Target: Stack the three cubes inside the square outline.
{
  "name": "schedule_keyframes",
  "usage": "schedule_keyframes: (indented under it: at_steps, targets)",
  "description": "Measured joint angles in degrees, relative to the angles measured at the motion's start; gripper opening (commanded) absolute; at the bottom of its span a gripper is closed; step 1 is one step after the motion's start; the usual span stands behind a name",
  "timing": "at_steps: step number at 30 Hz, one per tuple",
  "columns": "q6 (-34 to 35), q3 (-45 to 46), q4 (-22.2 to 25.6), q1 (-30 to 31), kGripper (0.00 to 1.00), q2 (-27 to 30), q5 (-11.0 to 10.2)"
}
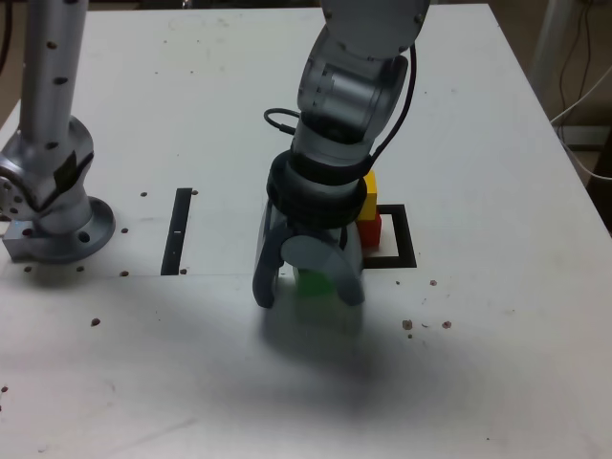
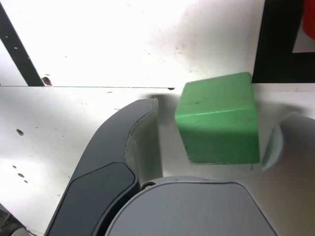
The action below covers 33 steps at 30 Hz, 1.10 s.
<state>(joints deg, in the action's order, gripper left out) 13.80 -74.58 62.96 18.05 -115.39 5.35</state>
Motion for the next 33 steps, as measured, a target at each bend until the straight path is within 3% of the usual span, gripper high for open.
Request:
schedule_keyframes:
  at_steps: [25,33]
  targets:
    - [-0.5,0.2,-0.9,0.0,0.25,0.0,0.3]
    - [-1.0,0.7,2.0,0.0,0.25,1.9,0.2]
